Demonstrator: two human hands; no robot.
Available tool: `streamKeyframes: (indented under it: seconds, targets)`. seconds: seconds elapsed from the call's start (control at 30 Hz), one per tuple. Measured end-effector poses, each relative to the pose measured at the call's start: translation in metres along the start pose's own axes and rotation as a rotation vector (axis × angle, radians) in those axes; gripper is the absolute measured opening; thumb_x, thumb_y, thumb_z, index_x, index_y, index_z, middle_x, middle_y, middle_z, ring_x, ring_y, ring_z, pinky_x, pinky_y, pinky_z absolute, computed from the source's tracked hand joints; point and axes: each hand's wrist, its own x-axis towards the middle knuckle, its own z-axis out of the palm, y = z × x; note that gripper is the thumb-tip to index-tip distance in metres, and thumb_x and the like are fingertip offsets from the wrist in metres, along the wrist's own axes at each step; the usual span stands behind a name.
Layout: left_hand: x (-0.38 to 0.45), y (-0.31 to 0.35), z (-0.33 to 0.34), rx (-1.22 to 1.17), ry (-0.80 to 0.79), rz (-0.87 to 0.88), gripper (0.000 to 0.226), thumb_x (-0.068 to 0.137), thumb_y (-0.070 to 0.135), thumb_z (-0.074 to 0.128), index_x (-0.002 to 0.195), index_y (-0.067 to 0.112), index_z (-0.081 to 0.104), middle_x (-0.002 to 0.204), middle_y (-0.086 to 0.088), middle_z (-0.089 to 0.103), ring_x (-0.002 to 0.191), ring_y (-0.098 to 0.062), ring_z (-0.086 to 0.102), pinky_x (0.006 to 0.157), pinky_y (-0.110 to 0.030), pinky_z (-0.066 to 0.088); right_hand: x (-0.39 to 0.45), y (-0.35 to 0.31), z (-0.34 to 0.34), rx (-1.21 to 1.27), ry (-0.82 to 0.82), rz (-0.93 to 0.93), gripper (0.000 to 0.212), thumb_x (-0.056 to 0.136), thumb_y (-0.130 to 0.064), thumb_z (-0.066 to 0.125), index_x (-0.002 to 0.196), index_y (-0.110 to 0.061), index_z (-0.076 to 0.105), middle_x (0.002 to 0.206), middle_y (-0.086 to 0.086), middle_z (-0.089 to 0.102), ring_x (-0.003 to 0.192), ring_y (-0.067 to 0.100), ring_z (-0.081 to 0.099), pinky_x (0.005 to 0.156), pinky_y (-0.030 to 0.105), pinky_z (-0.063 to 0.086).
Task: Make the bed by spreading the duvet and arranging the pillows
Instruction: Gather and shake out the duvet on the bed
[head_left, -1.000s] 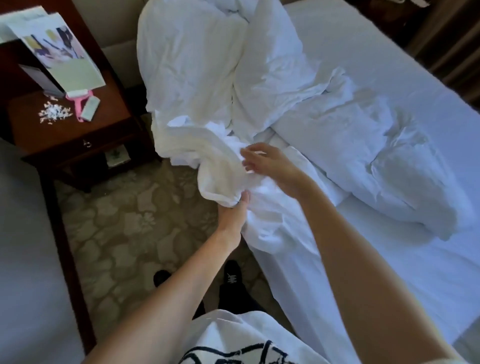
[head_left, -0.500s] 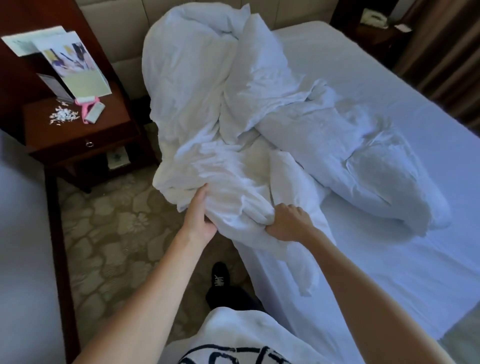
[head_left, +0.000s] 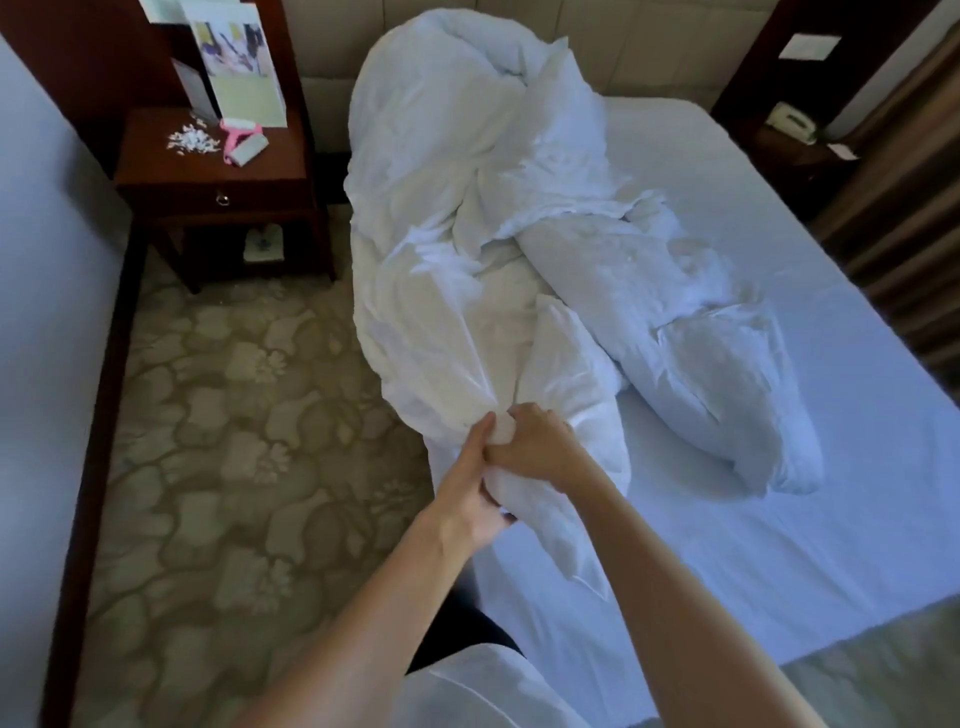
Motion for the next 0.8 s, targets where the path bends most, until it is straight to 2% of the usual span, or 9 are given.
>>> streamKeyframes:
  seconds: [0.13,0.2,0.3,0.4,0.5,0.53,0.57,0.6,0.8]
  targets:
    - [0.016,-0.013,0.005,0.055,0.288,0.161,0.039,0.097,0.040,0.055,0.123,0.013,0.064,0.122,-0.017,0.067,0.116,-0.032,0.062,0.105,-0.048,0.046,-0.002,0.042,-0.014,0.434,-0.227,-0.123,0.022,0.084,-0.024,0.069,0.104,-0.015,0.071,0.101,0.002,0.071,0.096,0.018,0.066,0.084,0.033,0.057]
    - [0.021,-0.018,0.008,0.020,0.434,0.195,0.040,0.097,0.032,0.057,0.129,0.010,0.060,0.120,-0.015,0.068,0.110,-0.032,0.065,0.099,-0.048,0.050,0.014,0.078,-0.014,0.682,-0.065,-0.014,0.007,0.082,-0.017,0.070,0.085,-0.016,0.076,0.089,0.002,0.074,0.087,0.017,0.067,0.082,0.030,0.054]
    - [0.013,-0.025,0.013,-0.072,0.539,0.222,0.032,0.098,0.032,0.055,0.122,0.013,0.062,0.115,-0.010,0.070,0.106,-0.029,0.065,0.096,-0.047,0.051,0.038,0.139,-0.012,0.648,0.251,0.203,0.026,0.077,-0.048,0.069,0.083,-0.022,0.068,0.083,0.002,0.068,0.084,0.023,0.061,0.081,0.033,0.048]
    - [-0.008,-0.033,0.017,-0.026,0.450,0.221,0.029,0.096,0.037,0.057,0.114,0.017,0.069,0.107,-0.006,0.074,0.099,-0.023,0.070,0.089,-0.042,0.054,0.034,0.163,-0.002,0.920,-0.115,0.442,0.072,0.075,-0.063,0.072,0.125,-0.013,0.060,0.113,0.003,0.064,0.105,0.024,0.063,0.089,0.040,0.054]
    - [-0.028,-0.035,0.025,0.067,0.381,0.206,0.026,0.090,0.041,0.064,0.103,0.021,0.075,0.105,-0.002,0.075,0.094,-0.020,0.072,0.083,-0.038,0.055,0.033,0.154,0.007,1.168,-0.392,0.337,0.073,0.071,-0.071,0.072,0.110,-0.010,0.067,0.086,0.009,0.067,0.077,0.022,0.066,0.064,0.033,0.052]
    - [-0.032,-0.036,0.025,0.080,0.383,0.202,0.026,0.088,0.042,0.066,0.102,0.021,0.075,0.105,-0.002,0.075,0.096,-0.020,0.072,0.083,-0.038,0.055,0.037,0.152,0.012,1.197,-0.384,0.274,0.078,0.068,-0.072,0.074,0.112,-0.008,0.066,0.092,0.012,0.069,0.082,0.024,0.067,0.063,0.034,0.030]
    - [-0.037,-0.038,0.026,0.082,0.385,0.197,0.028,0.087,0.043,0.067,0.104,0.022,0.074,0.107,-0.002,0.075,0.099,-0.021,0.071,0.085,-0.039,0.055,0.039,0.146,0.014,1.229,-0.355,0.234,0.084,0.065,-0.070,0.077,0.119,-0.006,0.064,0.106,0.015,0.070,0.096,0.028,0.070,0.093,0.059,0.049]
    - [-0.040,-0.040,0.025,0.066,0.383,0.193,0.031,0.086,0.043,0.068,0.108,0.021,0.073,0.109,-0.003,0.074,0.102,-0.023,0.070,0.088,-0.041,0.054,0.036,0.138,0.010,1.281,-0.315,0.219,0.086,0.065,-0.065,0.081,0.125,-0.006,0.061,0.115,0.014,0.070,0.104,0.029,0.069,0.092,0.042,0.054]
    - [-0.058,-0.079,0.033,-0.122,0.297,0.156,0.050,0.085,0.057,0.062,0.123,0.025,0.064,0.120,-0.007,0.070,0.116,-0.030,0.062,0.102,-0.052,0.045,-0.018,0.103,-0.025,1.283,0.229,0.200,0.020,0.091,-0.029,0.059,0.079,-0.015,0.052,0.083,0.002,0.060,0.084,0.025,0.063,0.085,0.040,0.055]
